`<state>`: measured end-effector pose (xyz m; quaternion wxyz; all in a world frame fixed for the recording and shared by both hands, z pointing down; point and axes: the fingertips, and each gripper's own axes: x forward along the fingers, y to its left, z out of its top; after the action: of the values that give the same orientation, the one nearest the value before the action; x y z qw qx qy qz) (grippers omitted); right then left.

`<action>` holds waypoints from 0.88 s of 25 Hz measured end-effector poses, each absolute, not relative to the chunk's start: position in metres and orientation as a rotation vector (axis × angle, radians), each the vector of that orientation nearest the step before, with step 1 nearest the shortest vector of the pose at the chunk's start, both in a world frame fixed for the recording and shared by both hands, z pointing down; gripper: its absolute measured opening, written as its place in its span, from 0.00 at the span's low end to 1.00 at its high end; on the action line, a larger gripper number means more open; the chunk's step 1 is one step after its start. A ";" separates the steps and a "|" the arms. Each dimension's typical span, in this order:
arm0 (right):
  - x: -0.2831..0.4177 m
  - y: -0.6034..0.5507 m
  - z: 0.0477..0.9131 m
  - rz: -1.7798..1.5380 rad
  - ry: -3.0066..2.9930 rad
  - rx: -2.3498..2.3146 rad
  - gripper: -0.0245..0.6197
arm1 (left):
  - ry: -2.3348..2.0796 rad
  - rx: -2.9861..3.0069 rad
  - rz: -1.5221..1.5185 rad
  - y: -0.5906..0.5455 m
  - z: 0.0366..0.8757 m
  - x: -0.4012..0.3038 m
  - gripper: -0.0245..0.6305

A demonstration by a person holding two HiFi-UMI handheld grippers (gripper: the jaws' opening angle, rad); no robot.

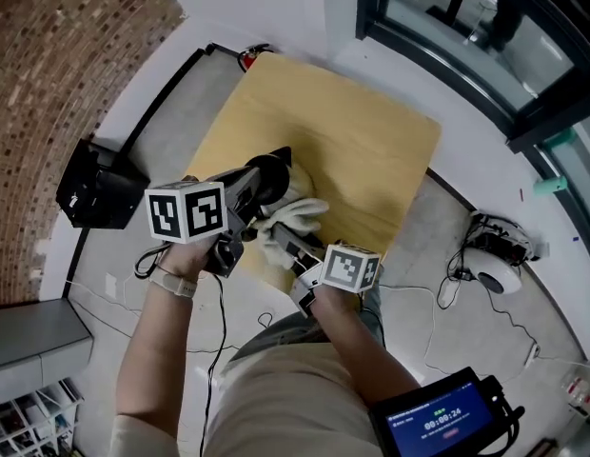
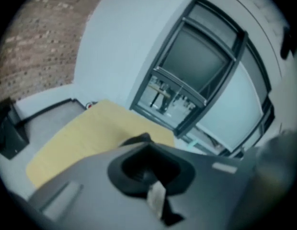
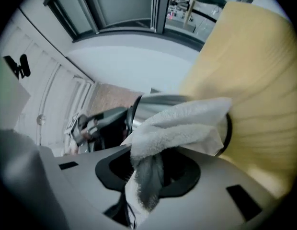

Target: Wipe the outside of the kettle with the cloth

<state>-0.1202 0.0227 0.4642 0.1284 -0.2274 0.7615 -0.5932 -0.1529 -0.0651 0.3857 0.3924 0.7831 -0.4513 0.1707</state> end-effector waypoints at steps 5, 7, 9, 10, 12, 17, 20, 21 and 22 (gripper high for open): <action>-0.048 -0.040 0.453 -1.547 2.065 -0.849 0.25 | -1.103 1.976 0.390 -0.044 0.390 -0.141 0.02; -0.035 -0.065 0.422 -1.374 2.062 -0.820 0.25 | -1.257 2.108 0.426 -0.053 0.371 -0.145 0.02; -0.046 -0.082 0.408 -1.316 2.091 -0.802 0.25 | -1.413 2.273 0.506 -0.075 0.352 -0.145 0.02; -0.055 -0.086 0.412 -1.319 2.115 -0.820 0.25 | -1.439 2.336 0.593 -0.085 0.352 -0.141 0.02; -0.062 -0.088 0.454 -1.408 2.070 -0.923 0.25 | -1.406 2.379 0.800 -0.098 0.371 -0.130 0.02; -0.075 -0.039 0.546 -1.776 1.897 -1.021 0.25 | -1.422 2.349 0.906 -0.103 0.389 -0.144 0.02; -0.119 0.003 0.477 -1.658 2.182 -0.787 0.25 | -1.387 2.335 0.907 -0.106 0.391 -0.138 0.02; -0.131 0.008 0.453 -1.588 2.242 -0.726 0.25 | -1.383 2.333 0.918 -0.105 0.391 -0.136 0.02; -0.136 0.005 0.434 -1.509 2.286 -0.702 0.25 | -1.381 2.333 0.928 -0.105 0.392 -0.135 0.02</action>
<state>-0.1357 0.0049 0.4340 0.1565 -0.2453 0.7985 -0.5270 -0.1349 -0.1053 0.3917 0.1378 0.8064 -0.4774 0.3207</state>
